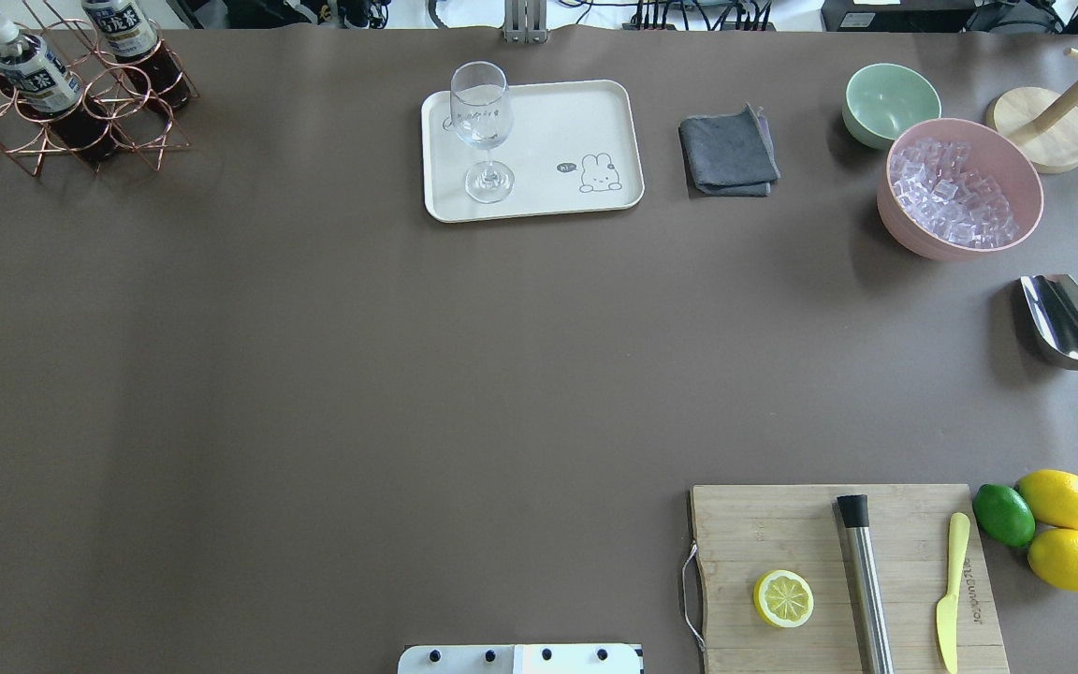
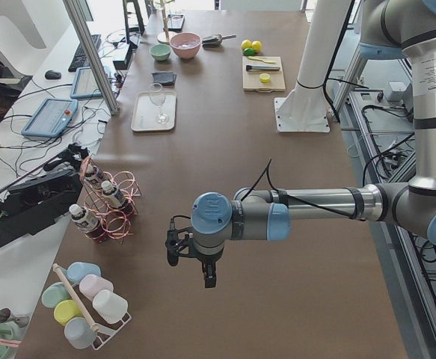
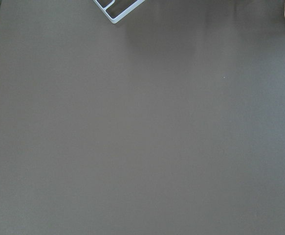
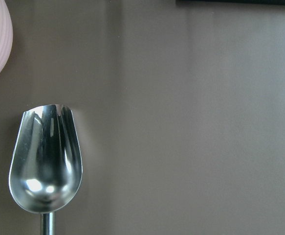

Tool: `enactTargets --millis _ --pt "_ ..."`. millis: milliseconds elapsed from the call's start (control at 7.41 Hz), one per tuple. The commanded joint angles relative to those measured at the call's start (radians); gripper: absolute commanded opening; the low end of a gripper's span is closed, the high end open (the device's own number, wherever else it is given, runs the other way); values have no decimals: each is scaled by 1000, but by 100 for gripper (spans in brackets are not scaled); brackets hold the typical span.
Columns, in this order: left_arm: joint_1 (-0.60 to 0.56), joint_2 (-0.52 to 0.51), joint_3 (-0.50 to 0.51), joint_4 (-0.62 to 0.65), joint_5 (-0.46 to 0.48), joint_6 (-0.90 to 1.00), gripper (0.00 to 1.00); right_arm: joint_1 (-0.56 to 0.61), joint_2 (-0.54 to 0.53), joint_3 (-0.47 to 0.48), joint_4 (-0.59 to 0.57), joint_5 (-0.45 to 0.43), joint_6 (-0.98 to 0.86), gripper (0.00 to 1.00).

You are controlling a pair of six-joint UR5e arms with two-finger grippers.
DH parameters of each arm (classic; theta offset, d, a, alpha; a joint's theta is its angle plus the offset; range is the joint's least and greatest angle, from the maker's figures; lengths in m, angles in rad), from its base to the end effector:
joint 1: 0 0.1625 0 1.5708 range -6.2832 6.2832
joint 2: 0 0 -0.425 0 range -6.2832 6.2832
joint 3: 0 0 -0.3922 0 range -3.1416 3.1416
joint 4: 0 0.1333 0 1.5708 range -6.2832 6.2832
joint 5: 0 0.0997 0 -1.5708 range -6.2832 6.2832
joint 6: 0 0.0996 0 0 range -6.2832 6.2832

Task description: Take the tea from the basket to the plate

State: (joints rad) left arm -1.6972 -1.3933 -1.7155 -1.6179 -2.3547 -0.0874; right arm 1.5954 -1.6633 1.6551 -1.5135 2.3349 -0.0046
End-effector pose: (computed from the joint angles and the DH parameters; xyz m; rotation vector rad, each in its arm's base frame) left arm -0.1151 -0.4064 0.6628 0.0289 0.7848 -0.1971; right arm 0.0756 -0.4543 0.6558 0.0578 -0.7632 0.0003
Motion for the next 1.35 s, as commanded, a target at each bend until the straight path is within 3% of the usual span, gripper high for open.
enactTargets --millis 0,540,810,945,1080,1215 --pt "-65 31 -27 -3 3 3 99 0 -6 6 7 -8 -1 100" --pt "-61 33 -36 6 3 -1 99 -6 7 -3 7 -11 -2 100" --pt "-46 -31 3 54 5 -65 99 -6 7 -6 7 -16 -2 100" --pt "-42 -115 48 99 0 -174 99 -6 7 -6 7 -16 -2 100" --pt "-51 -137 19 143 -6 -254 99 -6 5 -8 6 -16 -2 100" --pt "-49 -201 14 147 -3 -485 99 -6 2 -18 6 -16 -3 100"
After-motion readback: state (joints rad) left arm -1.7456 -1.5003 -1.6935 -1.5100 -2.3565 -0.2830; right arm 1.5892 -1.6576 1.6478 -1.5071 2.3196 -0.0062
